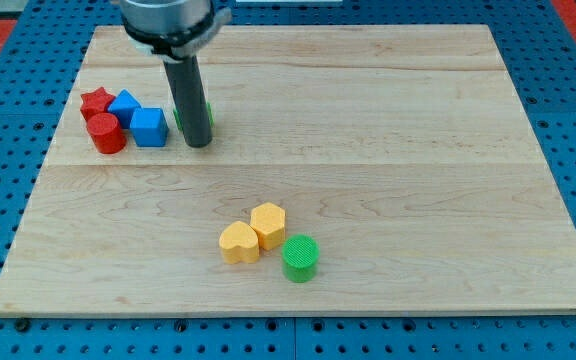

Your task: Separate the green circle and the yellow blocks

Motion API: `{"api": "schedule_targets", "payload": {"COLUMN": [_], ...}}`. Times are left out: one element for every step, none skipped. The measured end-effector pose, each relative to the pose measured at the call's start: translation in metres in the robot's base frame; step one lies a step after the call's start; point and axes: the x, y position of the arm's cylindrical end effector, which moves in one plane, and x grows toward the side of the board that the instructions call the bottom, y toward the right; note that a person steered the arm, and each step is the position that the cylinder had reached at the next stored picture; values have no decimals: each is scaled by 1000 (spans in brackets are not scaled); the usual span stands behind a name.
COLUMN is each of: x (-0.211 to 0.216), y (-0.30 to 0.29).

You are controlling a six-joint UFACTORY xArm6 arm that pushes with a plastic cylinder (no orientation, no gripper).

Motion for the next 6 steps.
{"api": "schedule_targets", "payload": {"x": [18, 71, 131, 158, 126, 77], "y": [48, 162, 138, 109, 60, -8]}}
